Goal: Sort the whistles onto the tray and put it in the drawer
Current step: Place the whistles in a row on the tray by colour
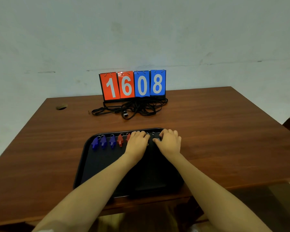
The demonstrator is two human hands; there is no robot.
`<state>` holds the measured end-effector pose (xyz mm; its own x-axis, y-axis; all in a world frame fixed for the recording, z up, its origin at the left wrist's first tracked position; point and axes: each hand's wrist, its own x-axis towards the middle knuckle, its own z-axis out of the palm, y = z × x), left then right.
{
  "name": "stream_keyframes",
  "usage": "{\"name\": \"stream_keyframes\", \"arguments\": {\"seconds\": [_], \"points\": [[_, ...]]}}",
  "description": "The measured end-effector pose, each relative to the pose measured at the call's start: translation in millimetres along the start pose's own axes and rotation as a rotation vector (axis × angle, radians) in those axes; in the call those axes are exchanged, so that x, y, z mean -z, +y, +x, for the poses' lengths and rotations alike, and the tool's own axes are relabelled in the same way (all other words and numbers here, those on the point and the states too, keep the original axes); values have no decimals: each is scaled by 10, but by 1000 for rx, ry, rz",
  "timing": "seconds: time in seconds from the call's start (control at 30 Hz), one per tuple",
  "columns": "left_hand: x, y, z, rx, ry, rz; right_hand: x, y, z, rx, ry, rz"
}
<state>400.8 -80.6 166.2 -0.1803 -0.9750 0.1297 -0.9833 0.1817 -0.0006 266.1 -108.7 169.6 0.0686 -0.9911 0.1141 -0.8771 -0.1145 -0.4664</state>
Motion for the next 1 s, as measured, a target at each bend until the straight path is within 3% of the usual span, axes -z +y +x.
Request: {"name": "stream_keyframes", "arguments": {"seconds": [0.1, 1.0], "points": [[1, -23, 31, 35, 14, 75, -39, -56, 50, -10, -7, -52], [53, -143, -29, 116, -15, -13, -146, -214, 106, -48, -88, -70]]}}
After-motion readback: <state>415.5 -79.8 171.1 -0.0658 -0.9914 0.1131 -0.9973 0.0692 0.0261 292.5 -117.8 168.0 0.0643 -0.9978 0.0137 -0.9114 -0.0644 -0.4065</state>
